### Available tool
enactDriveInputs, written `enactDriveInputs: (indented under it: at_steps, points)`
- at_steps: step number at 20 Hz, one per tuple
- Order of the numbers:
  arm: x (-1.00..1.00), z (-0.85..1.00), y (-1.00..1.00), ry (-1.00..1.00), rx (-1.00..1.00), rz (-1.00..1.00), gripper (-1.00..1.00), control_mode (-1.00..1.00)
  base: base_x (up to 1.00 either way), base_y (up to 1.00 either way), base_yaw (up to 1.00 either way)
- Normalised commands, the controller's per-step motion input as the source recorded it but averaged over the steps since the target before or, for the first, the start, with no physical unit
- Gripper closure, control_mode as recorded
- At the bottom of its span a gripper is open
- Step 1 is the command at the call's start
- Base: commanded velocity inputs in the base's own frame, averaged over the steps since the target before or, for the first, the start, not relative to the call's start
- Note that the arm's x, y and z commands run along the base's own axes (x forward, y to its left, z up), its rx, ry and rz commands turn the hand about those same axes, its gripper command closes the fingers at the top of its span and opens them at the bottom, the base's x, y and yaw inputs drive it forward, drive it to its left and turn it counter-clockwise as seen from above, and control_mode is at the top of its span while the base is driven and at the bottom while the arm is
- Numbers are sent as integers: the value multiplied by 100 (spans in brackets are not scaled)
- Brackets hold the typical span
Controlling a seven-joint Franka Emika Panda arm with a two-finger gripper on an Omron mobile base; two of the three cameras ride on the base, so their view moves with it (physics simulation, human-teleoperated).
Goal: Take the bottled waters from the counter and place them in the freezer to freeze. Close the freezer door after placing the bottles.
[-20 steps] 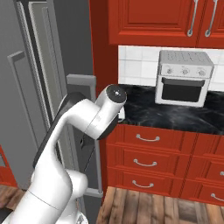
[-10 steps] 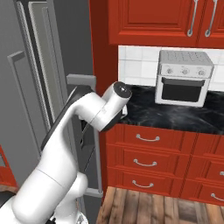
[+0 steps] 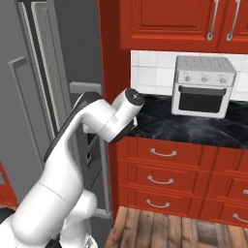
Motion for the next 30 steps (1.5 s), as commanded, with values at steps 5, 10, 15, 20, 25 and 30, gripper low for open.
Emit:
enactDriveInputs:
  at_steps: [5, 10, 15, 20, 25, 30]
  points:
    - [0, -1, 65, 0, 0, 0, -100, -100, 0, 0, 0]
    - [0, 0, 75, 0, -1, -3, -100, -100, 0, 0, 0]
    - [13, 0, 76, 0, -5, -7, -100, -100, 0, 0, 0]
    - [20, 0, 77, 0, -7, -9, -100, -100, 0, 0, 0]
    - [29, 0, 68, 0, -7, -11, -100, -100, 0, 0, 0]
    - [38, 0, 64, 0, -6, -12, -100, -100, 0, 0, 0]
